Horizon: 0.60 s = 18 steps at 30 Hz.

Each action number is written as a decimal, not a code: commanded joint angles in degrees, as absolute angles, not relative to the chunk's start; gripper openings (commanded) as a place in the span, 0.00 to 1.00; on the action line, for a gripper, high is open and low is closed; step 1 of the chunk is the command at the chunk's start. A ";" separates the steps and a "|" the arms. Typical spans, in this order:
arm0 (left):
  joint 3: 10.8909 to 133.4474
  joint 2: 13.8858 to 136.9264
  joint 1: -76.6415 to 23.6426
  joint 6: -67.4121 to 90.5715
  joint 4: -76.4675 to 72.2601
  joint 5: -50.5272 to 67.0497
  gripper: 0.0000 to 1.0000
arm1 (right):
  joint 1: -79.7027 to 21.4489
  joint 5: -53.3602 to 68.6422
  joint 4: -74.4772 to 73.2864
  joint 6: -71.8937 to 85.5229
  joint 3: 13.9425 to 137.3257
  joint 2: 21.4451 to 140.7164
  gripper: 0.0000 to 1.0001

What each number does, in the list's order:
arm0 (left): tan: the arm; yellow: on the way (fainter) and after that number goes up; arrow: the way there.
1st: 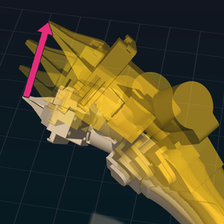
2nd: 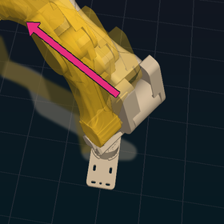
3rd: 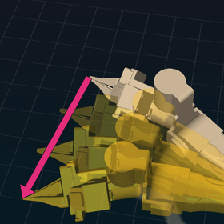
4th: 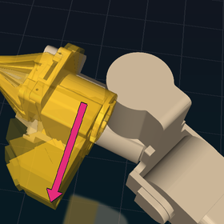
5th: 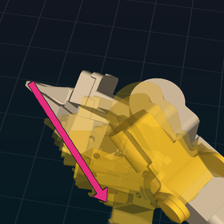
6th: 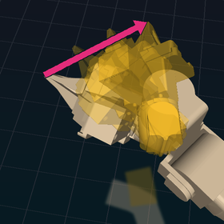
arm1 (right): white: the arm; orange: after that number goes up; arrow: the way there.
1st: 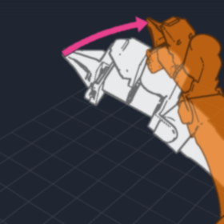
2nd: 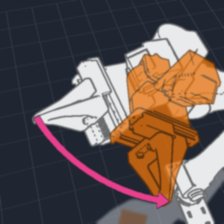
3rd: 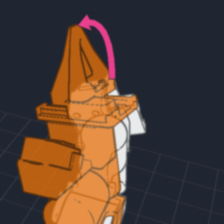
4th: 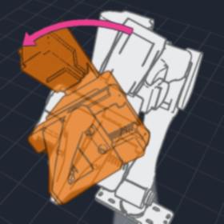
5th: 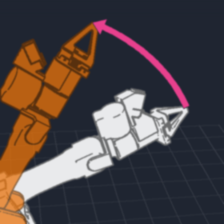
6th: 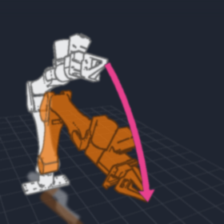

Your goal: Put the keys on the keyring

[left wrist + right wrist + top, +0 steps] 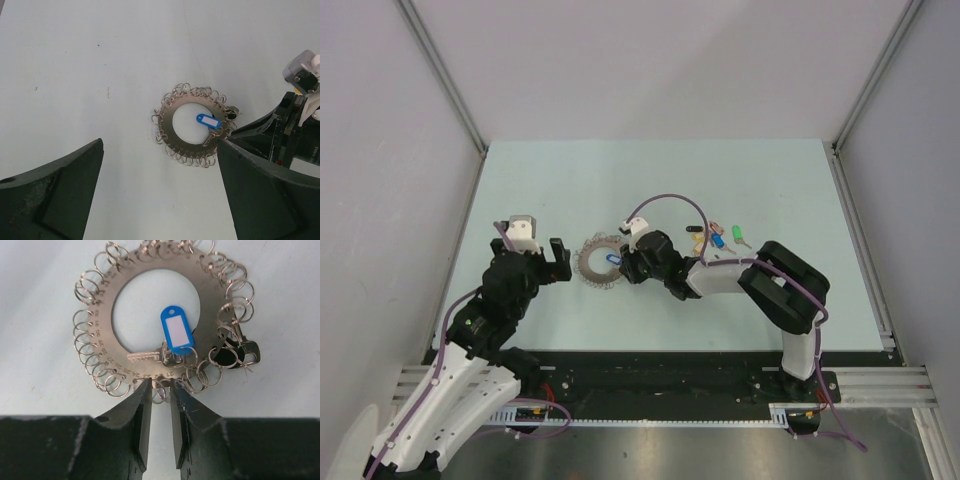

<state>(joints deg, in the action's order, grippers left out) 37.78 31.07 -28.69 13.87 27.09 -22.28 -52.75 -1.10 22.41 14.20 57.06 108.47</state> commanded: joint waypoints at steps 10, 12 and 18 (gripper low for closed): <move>37.35 31.11 -28.21 11.87 24.70 -21.45 1.00 | -52.38 1.23 25.14 14.42 57.48 112.85 0.30; 37.35 31.03 -28.21 11.87 24.70 -21.53 1.00 | -52.38 0.79 24.96 14.15 57.48 112.94 0.27; 37.27 31.11 -28.13 11.78 24.79 -21.53 1.00 | -52.38 2.36 25.48 13.71 57.48 112.41 0.19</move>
<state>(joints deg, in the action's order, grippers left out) 37.50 31.11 -28.69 13.43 27.05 -22.26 -52.45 1.61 23.68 14.55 57.06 111.98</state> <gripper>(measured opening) 0.996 0.204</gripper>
